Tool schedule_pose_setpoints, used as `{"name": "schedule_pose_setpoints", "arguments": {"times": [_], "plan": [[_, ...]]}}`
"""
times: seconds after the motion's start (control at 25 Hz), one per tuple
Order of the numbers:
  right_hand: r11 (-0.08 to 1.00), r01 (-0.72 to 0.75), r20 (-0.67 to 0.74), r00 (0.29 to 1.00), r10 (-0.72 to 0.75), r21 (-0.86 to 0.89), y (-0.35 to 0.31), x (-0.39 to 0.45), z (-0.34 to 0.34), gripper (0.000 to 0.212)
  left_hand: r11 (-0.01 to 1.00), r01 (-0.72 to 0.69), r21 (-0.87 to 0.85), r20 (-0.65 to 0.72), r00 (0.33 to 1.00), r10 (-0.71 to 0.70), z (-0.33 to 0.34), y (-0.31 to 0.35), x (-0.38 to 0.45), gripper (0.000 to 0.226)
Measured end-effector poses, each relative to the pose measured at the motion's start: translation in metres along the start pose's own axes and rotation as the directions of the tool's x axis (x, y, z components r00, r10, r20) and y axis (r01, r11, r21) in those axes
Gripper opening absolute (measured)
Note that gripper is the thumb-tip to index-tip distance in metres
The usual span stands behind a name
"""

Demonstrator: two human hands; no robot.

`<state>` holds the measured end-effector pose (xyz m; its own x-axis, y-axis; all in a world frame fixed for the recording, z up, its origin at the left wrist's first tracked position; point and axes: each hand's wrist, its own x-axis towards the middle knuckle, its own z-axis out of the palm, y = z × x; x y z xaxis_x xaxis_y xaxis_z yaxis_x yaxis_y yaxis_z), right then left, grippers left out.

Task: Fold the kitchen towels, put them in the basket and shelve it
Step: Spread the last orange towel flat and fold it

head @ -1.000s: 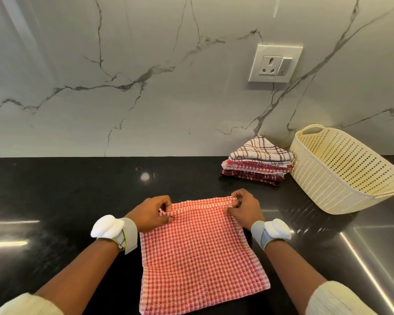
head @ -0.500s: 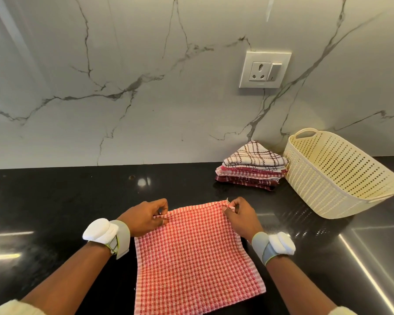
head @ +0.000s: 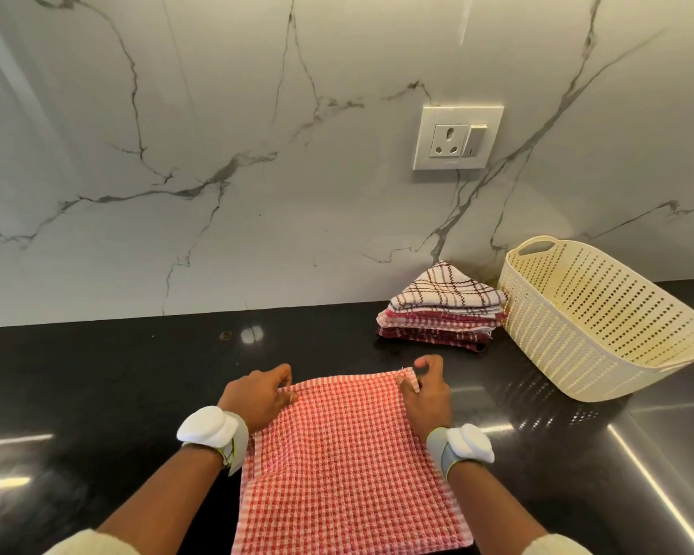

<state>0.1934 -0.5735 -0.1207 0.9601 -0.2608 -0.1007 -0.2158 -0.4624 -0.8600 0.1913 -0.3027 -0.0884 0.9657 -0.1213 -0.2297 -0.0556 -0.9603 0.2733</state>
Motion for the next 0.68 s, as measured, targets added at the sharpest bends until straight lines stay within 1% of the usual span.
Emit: {"name": "schedule_pose_setpoints", "arguments": {"times": [0.08,0.16,0.2,0.24,0.28,0.32,0.36,0.4,0.44,0.48,0.52,0.56,0.6,0.68], "plan": [[0.999,0.017,-0.007,1.000,-0.017,-0.046,0.001,0.000,0.003,0.020,0.999,0.029,0.031,-0.056,0.998,-0.028,0.002,0.001,0.000,0.018],[0.997,0.037,-0.008,0.999,-0.037,-0.073,-0.004,-0.005,0.002,0.016,0.996,0.079,-0.026,-0.149,0.985,-0.082,0.002,0.002,-0.009,0.021],[0.993,0.050,-0.008,0.999,-0.051,-0.104,-0.008,-0.007,-0.002,0.018,0.995,0.082,-0.062,-0.216,0.972,-0.094,0.005,0.001,-0.013,0.027],[0.977,0.069,0.004,0.998,-0.070,-0.201,-0.013,-0.011,-0.003,0.024,0.993,0.075,-0.090,-0.282,0.955,-0.097,0.010,-0.004,-0.020,0.033],[0.928,0.103,0.012,0.994,-0.106,-0.358,-0.017,-0.018,-0.002,0.036,0.990,0.051,-0.132,-0.351,0.931,-0.094,0.016,-0.009,-0.026,0.036],[0.845,0.137,0.011,0.988,-0.153,-0.517,-0.020,-0.028,0.001,0.050,0.983,0.004,-0.185,-0.405,0.911,-0.080,0.023,-0.013,-0.031,0.033],[0.786,0.179,0.006,0.976,-0.218,-0.592,-0.024,-0.044,0.008,0.060,0.973,-0.031,-0.228,-0.416,0.907,-0.068,0.030,-0.018,-0.035,0.028],[0.767,0.243,0.023,0.958,-0.286,-0.594,-0.029,-0.066,0.018,0.064,0.968,-0.064,-0.244,-0.401,0.915,-0.041,0.038,-0.023,-0.038,0.029],[0.757,0.332,0.089,0.935,-0.344,-0.563,-0.033,-0.088,0.030,0.066,0.968,-0.088,-0.233,-0.366,0.931,-0.003,0.045,-0.025,-0.039,0.040],[0.744,0.396,0.192,0.917,-0.349,-0.539,-0.033,-0.110,0.045,0.068,0.971,-0.097,-0.218,-0.308,0.951,0.026,0.053,-0.028,-0.041,0.051],[0.734,0.425,0.291,0.904,-0.313,-0.530,-0.031,-0.127,0.059,0.072,0.978,-0.084,-0.191,-0.254,0.967,0.033,0.057,-0.029,-0.042,0.058],[0.717,0.432,0.345,0.897,-0.277,-0.547,-0.026,-0.138,0.071,0.076,0.984,-0.067,-0.165,-0.223,0.974,0.029,0.060,-0.029,-0.042,0.060],[0.679,0.451,0.368,0.888,-0.275,-0.580,-0.020,-0.144,0.080,0.080,0.988,-0.053,-0.143,-0.214,0.977,0.022,0.061,-0.029,-0.041,0.061],[0.608,0.489,0.439,0.865,-0.243,-0.626,-0.011,-0.148,0.087,0.088,0.994,-0.040,-0.099,-0.218,0.976,0.018,0.059,-0.027,-0.041,0.065]]}}
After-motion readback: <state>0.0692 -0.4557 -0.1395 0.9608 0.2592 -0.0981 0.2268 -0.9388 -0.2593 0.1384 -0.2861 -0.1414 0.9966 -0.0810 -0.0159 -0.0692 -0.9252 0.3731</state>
